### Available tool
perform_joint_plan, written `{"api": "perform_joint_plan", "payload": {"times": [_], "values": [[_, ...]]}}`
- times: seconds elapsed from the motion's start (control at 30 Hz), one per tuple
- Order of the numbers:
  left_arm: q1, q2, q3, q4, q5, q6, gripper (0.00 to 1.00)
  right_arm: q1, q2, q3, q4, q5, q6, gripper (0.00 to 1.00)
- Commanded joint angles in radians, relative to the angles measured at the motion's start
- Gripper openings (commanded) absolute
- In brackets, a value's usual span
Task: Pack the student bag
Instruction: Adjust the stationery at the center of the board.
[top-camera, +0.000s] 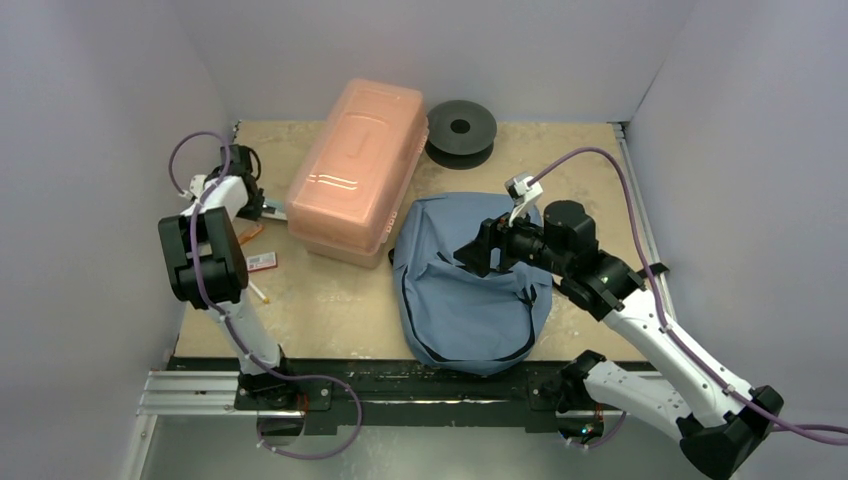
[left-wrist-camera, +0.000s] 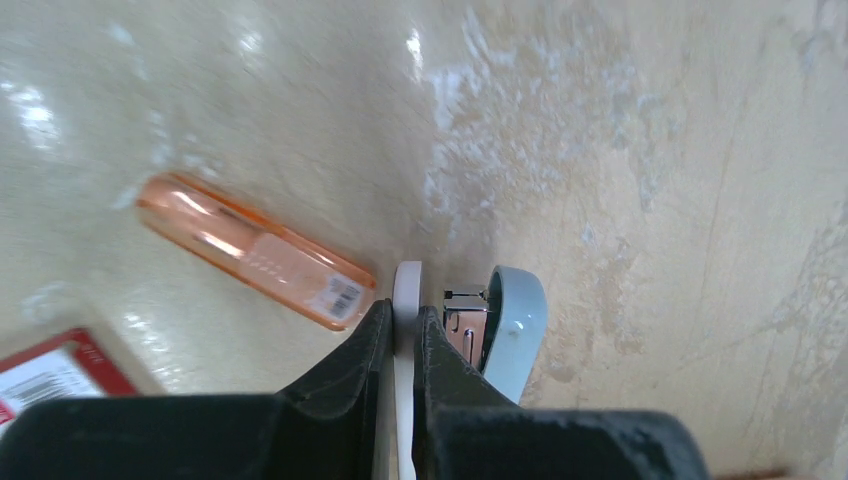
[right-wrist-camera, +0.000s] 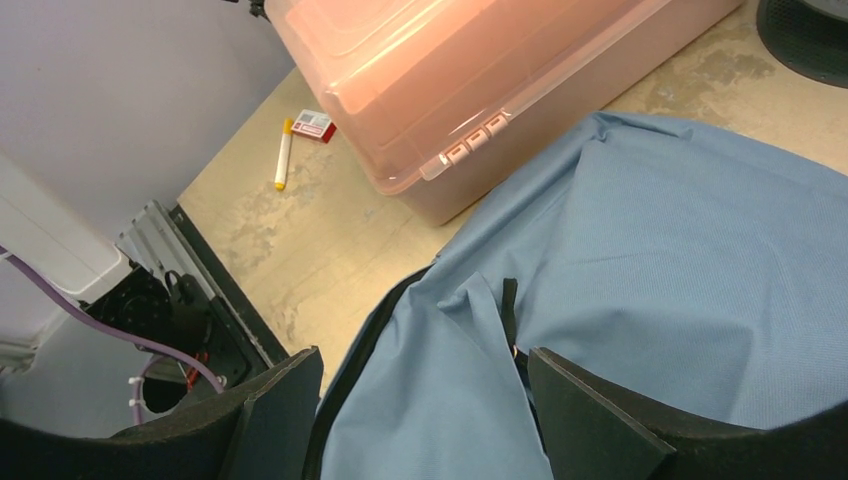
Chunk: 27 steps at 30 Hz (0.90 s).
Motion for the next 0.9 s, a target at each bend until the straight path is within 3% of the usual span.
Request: {"api": "perform_joint_plan", "payload": {"times": [0.0, 0.2, 0.43, 0.63, 0.67, 0.73, 0.77, 0.87], "values": [[-0.003, -0.145, -0.057, 0.094, -0.238, -0.001, 0.0, 0.006, 0.024, 0.029, 0.02, -0.03, -0.012, 0.79], [-0.024, -0.242, -0.171, 0.145, -0.407, -0.083, 0.0, 0.007, 0.059, 0.044, 0.015, -0.041, -0.015, 0.79], [-0.158, -0.287, -0.181, 0.047, -0.797, -0.219, 0.0, 0.007, 0.097, 0.052, 0.003, -0.074, -0.014, 0.79], [-0.194, -0.109, 0.068, -0.449, -1.022, -0.568, 0.0, 0.019, 0.12, 0.058, -0.007, -0.096, -0.013, 0.78], [-0.198, -0.056, 0.144, -0.617, -1.05, -0.678, 0.0, 0.021, 0.13, 0.062, -0.012, -0.102, -0.014, 0.78], [-0.199, 0.066, 0.316, -1.117, -1.077, -1.123, 0.0, 0.02, 0.154, 0.076, -0.026, -0.116, -0.019, 0.78], [-0.199, 0.129, 0.398, -1.246, -1.087, -1.235, 0.0, 0.021, 0.162, 0.081, -0.031, -0.118, -0.02, 0.78], [-0.207, 0.156, 0.416, -1.266, -1.104, -1.214, 0.0, 0.02, 0.183, 0.097, -0.038, -0.121, -0.021, 0.78]]}}
